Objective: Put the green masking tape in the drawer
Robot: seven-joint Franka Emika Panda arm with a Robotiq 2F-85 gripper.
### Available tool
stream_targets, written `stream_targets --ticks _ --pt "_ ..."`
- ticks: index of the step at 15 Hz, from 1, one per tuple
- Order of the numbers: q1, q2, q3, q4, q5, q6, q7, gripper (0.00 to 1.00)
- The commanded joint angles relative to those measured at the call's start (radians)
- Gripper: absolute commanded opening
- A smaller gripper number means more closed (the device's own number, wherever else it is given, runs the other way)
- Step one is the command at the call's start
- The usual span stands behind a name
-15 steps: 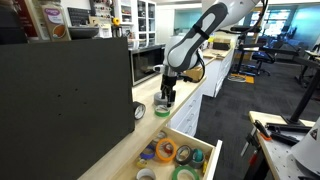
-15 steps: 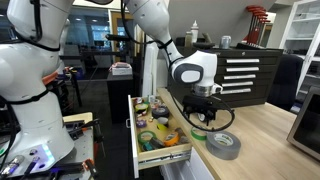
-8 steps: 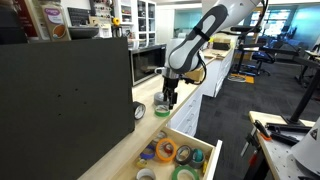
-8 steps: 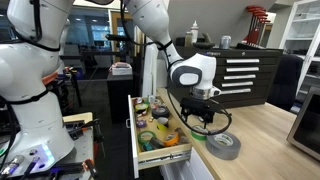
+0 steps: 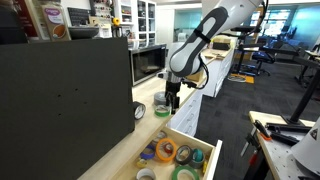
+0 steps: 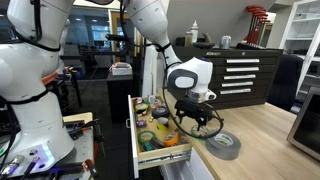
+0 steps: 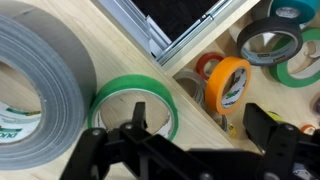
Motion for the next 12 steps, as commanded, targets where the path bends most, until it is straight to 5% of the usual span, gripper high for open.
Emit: stream_targets --ticks 1,12 --pt "-0.043 0.003 0.033 -0.01 0.032 -0.029 -0.031 1.0" --pt "-0.044 0.042 0.057 0.025 0.038 -0.056 -0.035 1.0"
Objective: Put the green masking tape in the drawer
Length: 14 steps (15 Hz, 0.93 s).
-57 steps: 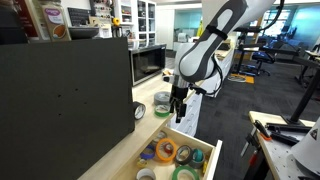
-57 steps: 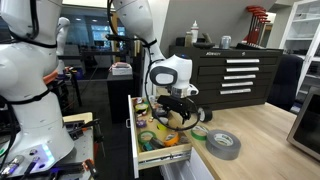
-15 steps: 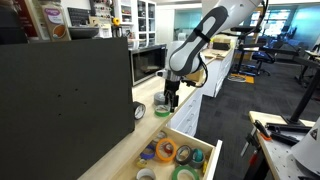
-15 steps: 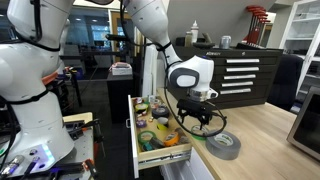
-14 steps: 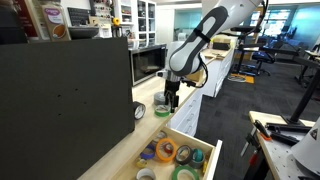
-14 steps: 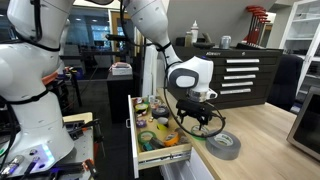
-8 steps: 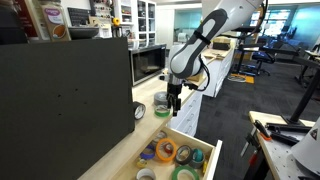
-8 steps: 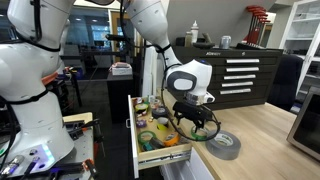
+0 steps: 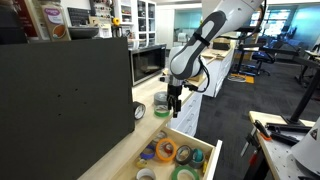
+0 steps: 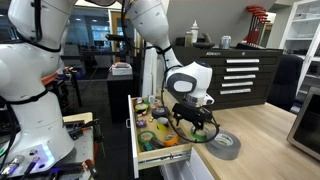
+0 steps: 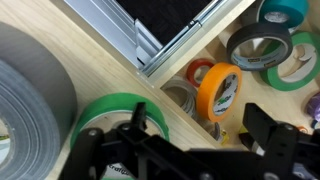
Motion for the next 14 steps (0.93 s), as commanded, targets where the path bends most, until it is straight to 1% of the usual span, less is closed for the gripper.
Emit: stream_targets --ticks 1,8,14 --pt "-0.01 0.018 0.034 0.032 0.014 -0.04 -0.022 1.0" --pt "0.021 0.021 0.053 0.06 -0.003 -0.071 -0.012 1.0" --pt "0.039 0.023 0.048 0.09 -0.019 -0.096 -0.006 1.0"
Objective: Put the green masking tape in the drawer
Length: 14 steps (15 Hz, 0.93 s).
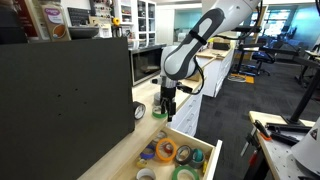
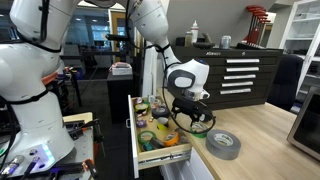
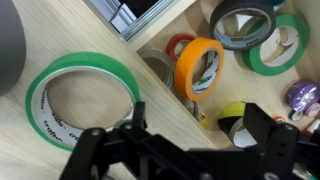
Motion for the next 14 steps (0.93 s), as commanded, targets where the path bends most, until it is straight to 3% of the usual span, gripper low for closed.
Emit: stream_targets --ticks 1,14 --pt "0.014 0.006 -0.007 0.044 -0.013 -0.051 -0.004 1.0" --pt "-0.01 0.058 -0.054 0.152 -0.026 -0.078 -0.017 1.0"
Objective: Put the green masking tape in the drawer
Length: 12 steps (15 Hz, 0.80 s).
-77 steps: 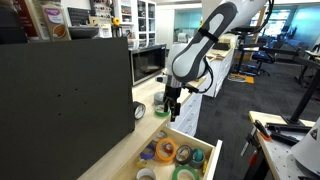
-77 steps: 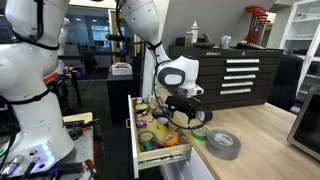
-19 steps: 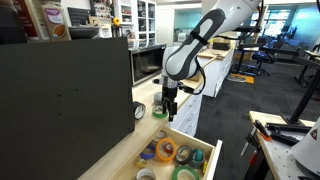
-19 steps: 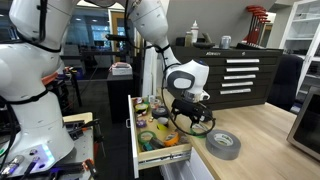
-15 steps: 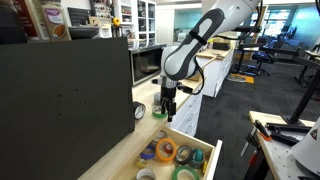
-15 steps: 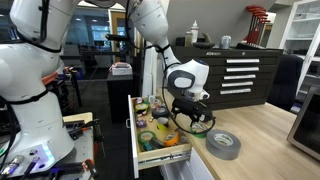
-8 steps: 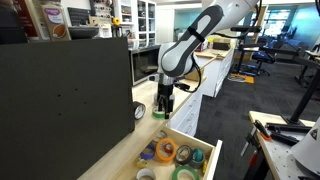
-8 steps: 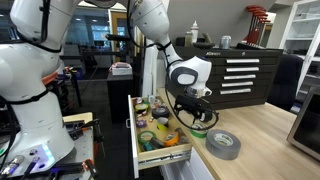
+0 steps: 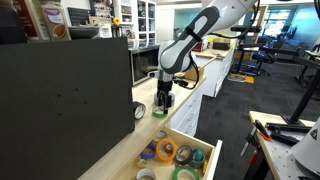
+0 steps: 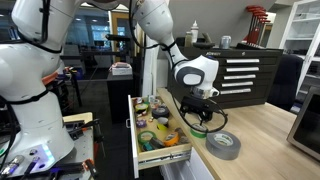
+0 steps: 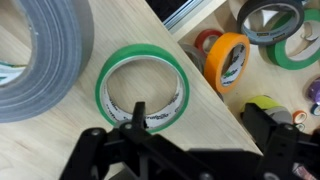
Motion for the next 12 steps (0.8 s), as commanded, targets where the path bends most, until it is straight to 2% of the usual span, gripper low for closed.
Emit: stream_targets --ticks 1,12 --pt "-0.015 0.037 -0.011 0.05 -0.011 -0.036 -0.015 1.0" --pt "-0.041 0.085 -0.007 0.061 -0.001 -0.038 -0.018 1.0"
